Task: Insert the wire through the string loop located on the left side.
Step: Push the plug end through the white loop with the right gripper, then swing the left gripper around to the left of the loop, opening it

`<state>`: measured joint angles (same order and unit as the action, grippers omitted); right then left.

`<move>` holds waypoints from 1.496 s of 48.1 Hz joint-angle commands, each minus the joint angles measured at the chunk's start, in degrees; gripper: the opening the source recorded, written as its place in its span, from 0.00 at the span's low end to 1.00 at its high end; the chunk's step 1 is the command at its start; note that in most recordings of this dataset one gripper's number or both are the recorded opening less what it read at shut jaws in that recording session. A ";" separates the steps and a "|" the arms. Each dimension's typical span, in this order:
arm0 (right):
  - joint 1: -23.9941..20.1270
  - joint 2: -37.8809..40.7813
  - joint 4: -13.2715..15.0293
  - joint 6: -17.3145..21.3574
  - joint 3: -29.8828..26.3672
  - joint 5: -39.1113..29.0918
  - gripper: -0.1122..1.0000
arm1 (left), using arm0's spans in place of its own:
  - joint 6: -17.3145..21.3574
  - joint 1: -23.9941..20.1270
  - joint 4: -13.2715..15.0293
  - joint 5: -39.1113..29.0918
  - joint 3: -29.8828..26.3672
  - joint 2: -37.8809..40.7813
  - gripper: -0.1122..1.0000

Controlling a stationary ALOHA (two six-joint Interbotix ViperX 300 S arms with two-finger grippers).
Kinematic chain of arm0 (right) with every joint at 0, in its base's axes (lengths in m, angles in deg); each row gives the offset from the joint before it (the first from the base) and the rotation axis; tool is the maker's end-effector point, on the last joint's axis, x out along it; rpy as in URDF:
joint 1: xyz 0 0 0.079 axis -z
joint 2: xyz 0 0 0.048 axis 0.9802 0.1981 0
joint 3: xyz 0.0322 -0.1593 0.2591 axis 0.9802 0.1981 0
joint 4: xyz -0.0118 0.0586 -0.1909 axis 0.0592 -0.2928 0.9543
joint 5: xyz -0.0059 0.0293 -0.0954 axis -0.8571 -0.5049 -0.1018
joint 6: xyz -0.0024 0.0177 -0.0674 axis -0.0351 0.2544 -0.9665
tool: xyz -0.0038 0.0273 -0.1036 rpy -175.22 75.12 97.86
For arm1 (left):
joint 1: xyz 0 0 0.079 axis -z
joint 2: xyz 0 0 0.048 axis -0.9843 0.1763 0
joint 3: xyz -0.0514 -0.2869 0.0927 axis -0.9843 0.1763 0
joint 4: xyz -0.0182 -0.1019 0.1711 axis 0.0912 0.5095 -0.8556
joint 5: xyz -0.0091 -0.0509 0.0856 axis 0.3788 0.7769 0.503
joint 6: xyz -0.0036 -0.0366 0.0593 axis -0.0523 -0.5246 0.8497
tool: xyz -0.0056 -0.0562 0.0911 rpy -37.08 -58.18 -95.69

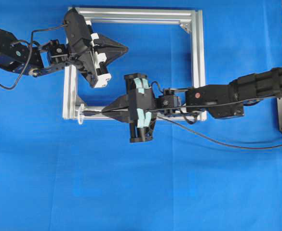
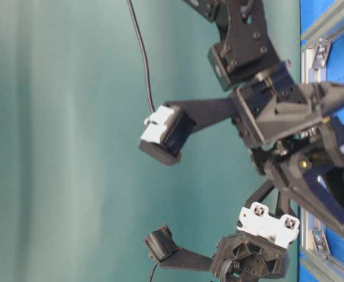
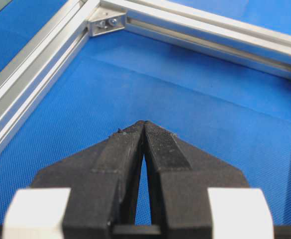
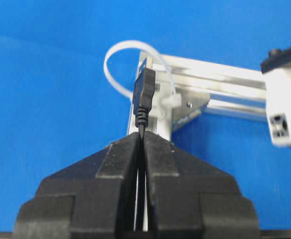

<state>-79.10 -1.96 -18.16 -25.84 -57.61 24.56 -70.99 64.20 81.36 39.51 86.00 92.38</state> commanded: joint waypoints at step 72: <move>-0.70 4.48 0.00 0.26 -9.84 -1.58 0.10 | 0.09 -0.62 -0.18 0.97 9.67 -9.93 0.10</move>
<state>-79.72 4.01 -18.07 -25.67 -66.13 22.62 -70.99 63.94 81.36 39.77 94.35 85.44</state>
